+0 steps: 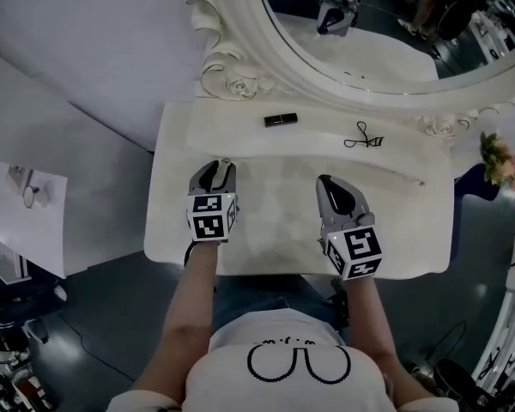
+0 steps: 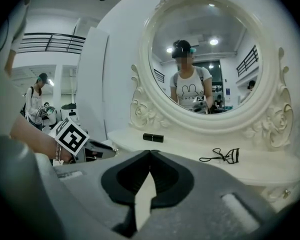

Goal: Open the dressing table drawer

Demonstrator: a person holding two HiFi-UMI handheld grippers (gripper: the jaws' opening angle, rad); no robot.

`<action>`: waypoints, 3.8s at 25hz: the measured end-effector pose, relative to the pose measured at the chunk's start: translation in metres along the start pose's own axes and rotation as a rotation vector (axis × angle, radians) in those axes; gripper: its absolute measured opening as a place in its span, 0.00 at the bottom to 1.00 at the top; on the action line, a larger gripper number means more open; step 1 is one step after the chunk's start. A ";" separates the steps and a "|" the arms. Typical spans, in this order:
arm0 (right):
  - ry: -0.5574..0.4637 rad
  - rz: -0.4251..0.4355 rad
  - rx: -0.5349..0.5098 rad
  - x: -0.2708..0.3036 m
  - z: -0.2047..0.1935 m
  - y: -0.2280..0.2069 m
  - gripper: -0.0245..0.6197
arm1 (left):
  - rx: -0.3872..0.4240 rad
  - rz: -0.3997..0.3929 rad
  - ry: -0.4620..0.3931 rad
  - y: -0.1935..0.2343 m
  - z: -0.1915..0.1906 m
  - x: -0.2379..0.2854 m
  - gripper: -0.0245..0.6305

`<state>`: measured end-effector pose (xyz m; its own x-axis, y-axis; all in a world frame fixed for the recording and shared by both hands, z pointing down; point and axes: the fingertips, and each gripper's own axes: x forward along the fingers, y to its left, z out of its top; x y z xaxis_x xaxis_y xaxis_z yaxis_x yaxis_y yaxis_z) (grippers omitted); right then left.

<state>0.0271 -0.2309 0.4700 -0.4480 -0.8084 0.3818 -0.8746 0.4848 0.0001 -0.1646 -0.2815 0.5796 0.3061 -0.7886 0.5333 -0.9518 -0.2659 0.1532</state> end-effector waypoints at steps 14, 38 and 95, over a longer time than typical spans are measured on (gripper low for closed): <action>0.017 -0.050 0.015 -0.008 -0.006 0.000 0.04 | 0.003 -0.027 0.031 -0.002 0.001 0.013 0.17; 0.017 -0.013 0.003 -0.024 -0.015 0.028 0.04 | -0.034 -0.022 0.035 -0.018 -0.036 -0.039 0.17; -0.398 -0.150 -0.153 -0.087 0.193 0.070 0.04 | 0.257 -0.040 -0.638 0.032 0.227 -0.245 0.04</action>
<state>-0.0312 -0.1908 0.2589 -0.3809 -0.9244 -0.0183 -0.9114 0.3721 0.1760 -0.2654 -0.2227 0.2646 0.3687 -0.9265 -0.0747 -0.9283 -0.3628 -0.0813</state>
